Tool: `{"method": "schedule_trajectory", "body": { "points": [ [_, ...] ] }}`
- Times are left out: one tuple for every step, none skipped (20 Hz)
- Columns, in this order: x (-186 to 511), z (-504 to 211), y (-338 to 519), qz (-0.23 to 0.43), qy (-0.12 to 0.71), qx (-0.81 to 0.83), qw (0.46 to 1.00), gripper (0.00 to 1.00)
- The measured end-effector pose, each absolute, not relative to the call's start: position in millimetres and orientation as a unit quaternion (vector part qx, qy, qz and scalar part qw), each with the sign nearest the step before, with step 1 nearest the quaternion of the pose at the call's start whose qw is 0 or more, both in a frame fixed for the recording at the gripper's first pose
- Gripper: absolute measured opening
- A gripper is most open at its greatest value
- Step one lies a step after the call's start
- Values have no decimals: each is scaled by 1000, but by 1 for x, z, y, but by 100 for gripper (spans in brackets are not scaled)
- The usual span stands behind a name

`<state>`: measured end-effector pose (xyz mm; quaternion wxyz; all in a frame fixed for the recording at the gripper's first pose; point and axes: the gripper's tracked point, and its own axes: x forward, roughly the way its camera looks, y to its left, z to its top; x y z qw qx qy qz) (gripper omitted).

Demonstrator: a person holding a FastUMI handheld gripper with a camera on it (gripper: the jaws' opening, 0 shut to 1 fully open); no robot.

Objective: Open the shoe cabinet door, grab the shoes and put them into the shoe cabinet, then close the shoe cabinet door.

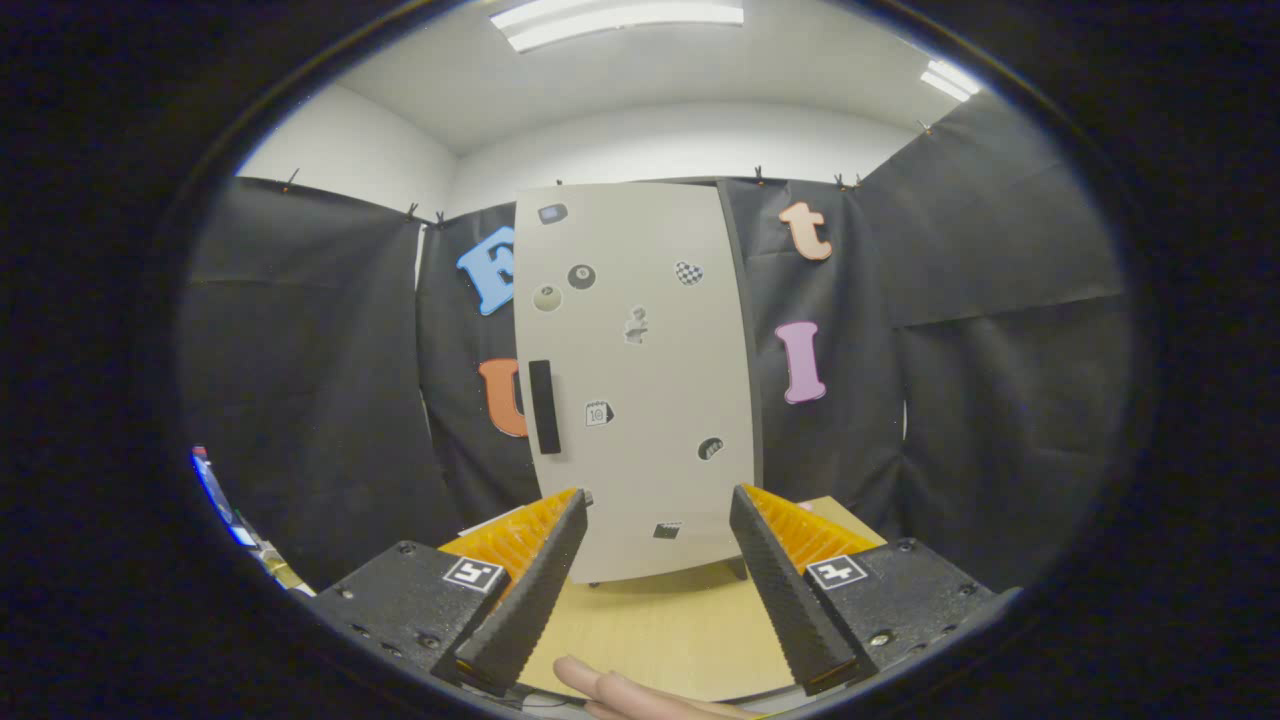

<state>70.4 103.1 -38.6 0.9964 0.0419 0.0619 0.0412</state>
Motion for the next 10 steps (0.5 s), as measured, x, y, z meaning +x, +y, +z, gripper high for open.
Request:
{"method": "schedule_trajectory", "body": {
  "points": [
    [71, -37, 103, 44, 56, 43, 997, 95],
    [71, -35, 103, 45, 53, 43, 997, 95],
    [70, -33, 103, 46, 50, 41, 997, 95],
    [68, -30, 103, 47, 47, 37, 997, 95],
    [66, -27, 103, 48, 44, 34, 997, 95],
    [60, -21, 104, 48, 38, 31, 998, 95],
    [53, -16, 108, 49, 32, 22, 998, 95],
    [49, -12, 110, 51, 28, 14, 998, 95],
    [46, -10, 114, 54, 24, 6, 998, 95],
    [43, -7, 119, 57, 19, -5, 998, 95]
  ]
}}
